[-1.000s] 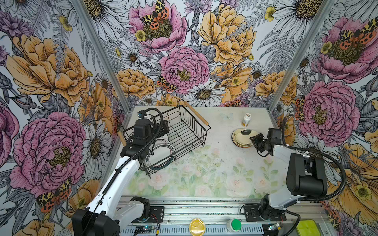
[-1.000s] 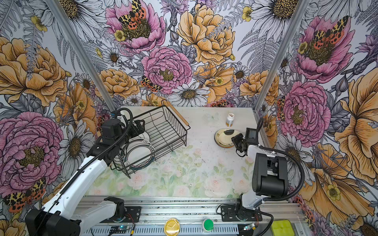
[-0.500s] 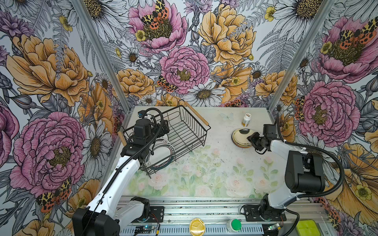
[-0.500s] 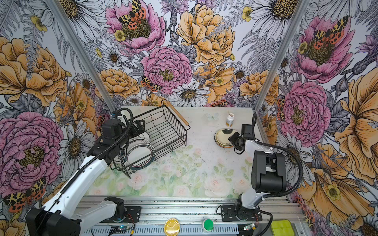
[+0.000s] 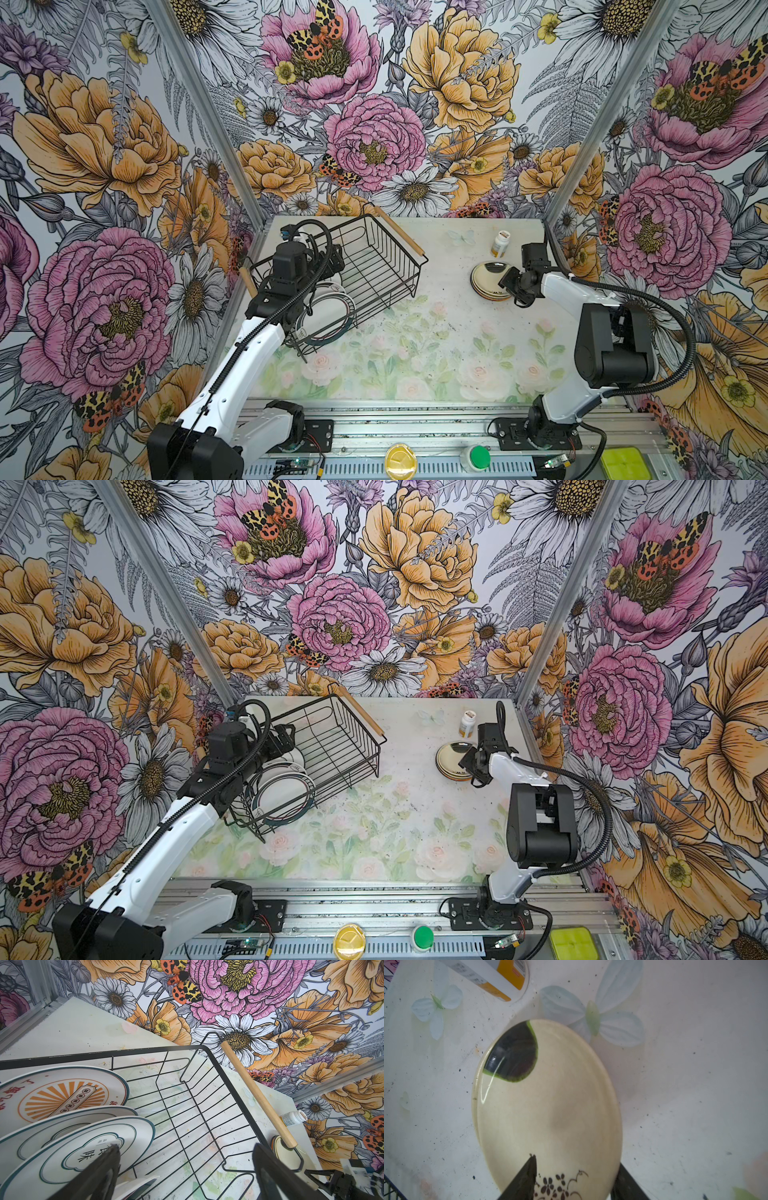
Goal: Unload the plates from the dish rack
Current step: 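Open the right gripper above the stack while the left reaches into the rack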
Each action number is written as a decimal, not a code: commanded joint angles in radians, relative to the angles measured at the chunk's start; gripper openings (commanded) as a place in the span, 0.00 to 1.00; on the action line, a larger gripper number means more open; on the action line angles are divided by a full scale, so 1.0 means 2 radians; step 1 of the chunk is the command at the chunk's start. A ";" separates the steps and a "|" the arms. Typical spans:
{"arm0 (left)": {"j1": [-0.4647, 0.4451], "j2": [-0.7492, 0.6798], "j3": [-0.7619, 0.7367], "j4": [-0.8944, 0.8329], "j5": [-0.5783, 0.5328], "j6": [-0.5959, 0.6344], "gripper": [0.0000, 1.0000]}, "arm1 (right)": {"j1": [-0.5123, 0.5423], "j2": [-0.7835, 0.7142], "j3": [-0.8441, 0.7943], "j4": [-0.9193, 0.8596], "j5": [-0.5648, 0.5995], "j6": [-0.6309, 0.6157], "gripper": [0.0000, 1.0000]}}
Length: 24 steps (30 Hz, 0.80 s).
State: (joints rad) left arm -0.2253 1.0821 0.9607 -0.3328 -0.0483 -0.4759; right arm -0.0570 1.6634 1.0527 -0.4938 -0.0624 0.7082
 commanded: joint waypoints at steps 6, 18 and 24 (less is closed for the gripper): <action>-0.002 -0.003 -0.008 0.011 0.011 -0.006 0.99 | 0.011 0.019 0.024 -0.022 0.028 -0.018 0.61; 0.009 -0.008 -0.007 -0.009 0.003 0.004 0.99 | 0.022 0.044 0.046 -0.033 0.036 -0.031 0.63; 0.019 -0.017 -0.011 -0.012 0.003 0.007 0.99 | 0.027 0.053 0.063 -0.057 0.045 -0.055 0.66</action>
State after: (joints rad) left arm -0.2005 1.0729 0.9535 -0.3454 -0.0437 -0.4713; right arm -0.0135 1.7519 1.1362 -0.5777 0.0013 0.6361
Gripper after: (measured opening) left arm 0.987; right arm 0.659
